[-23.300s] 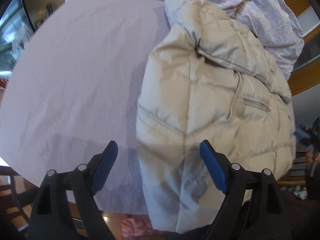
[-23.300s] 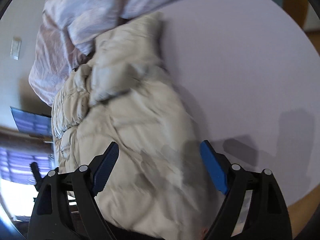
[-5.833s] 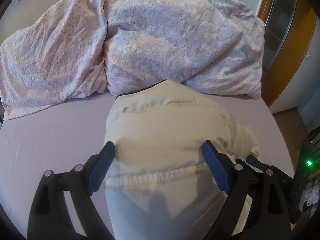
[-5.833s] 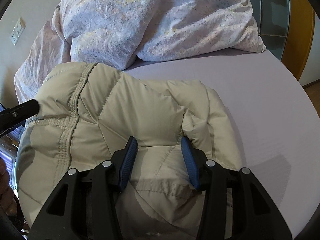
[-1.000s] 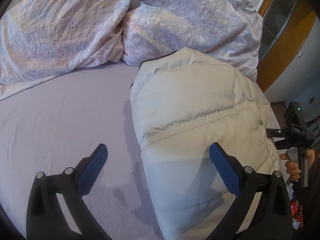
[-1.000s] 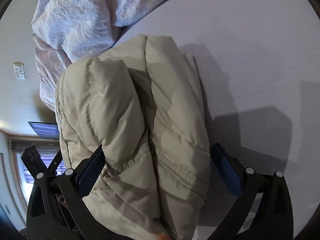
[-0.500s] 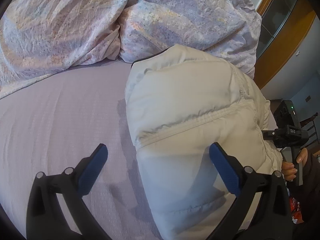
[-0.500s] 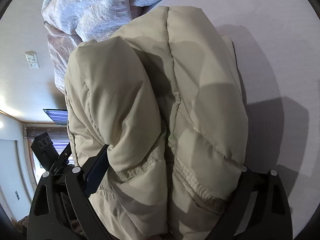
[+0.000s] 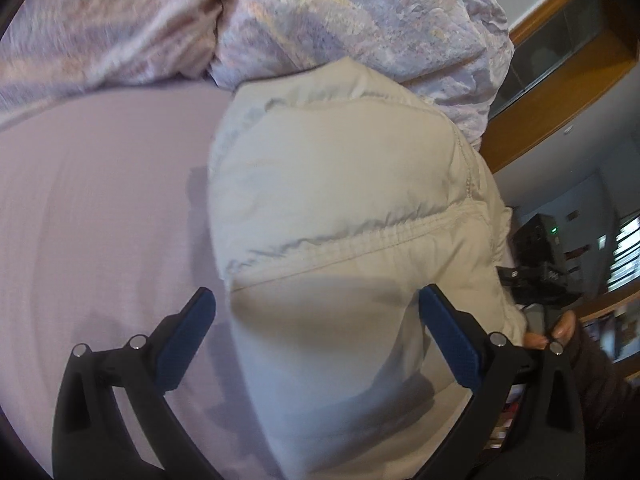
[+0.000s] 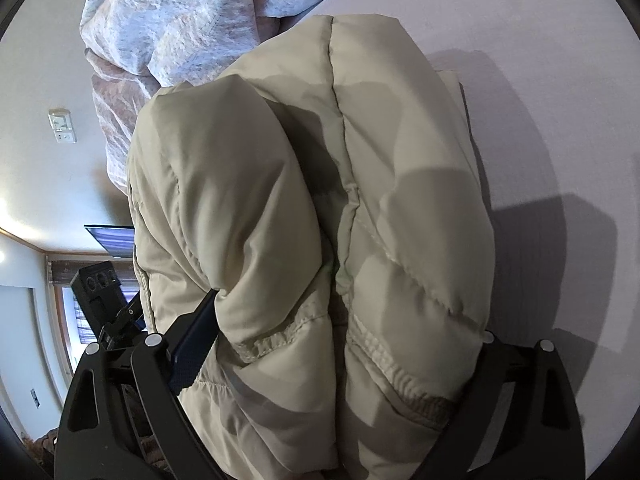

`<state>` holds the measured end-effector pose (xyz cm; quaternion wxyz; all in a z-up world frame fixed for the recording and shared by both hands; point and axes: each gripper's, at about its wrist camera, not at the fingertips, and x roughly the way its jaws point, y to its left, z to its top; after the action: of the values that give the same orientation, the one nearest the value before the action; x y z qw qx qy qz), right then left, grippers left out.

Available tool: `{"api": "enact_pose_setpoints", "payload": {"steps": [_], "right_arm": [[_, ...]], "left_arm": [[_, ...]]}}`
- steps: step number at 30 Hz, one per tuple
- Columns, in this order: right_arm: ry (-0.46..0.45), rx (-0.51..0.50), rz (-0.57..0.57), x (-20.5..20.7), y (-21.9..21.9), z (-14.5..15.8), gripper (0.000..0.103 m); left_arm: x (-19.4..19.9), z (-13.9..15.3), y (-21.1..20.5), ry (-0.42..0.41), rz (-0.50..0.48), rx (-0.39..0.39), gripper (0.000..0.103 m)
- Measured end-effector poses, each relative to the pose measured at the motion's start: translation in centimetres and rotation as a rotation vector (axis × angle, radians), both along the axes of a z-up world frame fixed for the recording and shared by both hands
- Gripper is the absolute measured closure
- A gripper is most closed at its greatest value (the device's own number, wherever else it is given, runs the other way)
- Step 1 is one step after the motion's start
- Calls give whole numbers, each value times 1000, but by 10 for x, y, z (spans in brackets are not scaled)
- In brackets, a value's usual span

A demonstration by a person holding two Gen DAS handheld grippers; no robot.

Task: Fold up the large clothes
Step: 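Grasp the jacket edge with the right tool and fold it over the bundle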

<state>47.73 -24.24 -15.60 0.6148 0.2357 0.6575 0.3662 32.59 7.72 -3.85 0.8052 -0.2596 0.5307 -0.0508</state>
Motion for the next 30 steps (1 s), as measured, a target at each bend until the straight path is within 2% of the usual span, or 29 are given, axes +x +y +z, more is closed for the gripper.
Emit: {"api": "enact_pose_setpoints", "payload": {"steps": [4, 16, 20, 24, 26, 28, 30], "right_arm": [[11, 8, -4, 0, -1, -1, 9], [45, 54, -8, -1, 0, -9, 9], [48, 58, -8, -4, 0, -9, 8], [56, 63, -14, -3, 2, -11, 8], [61, 67, -17, -4, 2, -12, 8], [64, 81, -18, -5, 3, -12, 9], [59, 123, -19, -8, 4, -11, 14]], "left_arm": [[5, -12, 3, 11, 11, -91, 2], [9, -22, 12, 15, 39, -172, 2], [4, -32, 20, 43, 58, -249, 2], [5, -34, 21, 60, 73, -284, 2], [6, -34, 21, 66, 83, -303, 4], [5, -31, 21, 64, 85, -309, 12], [4, -23, 21, 54, 75, -297, 20]]}}
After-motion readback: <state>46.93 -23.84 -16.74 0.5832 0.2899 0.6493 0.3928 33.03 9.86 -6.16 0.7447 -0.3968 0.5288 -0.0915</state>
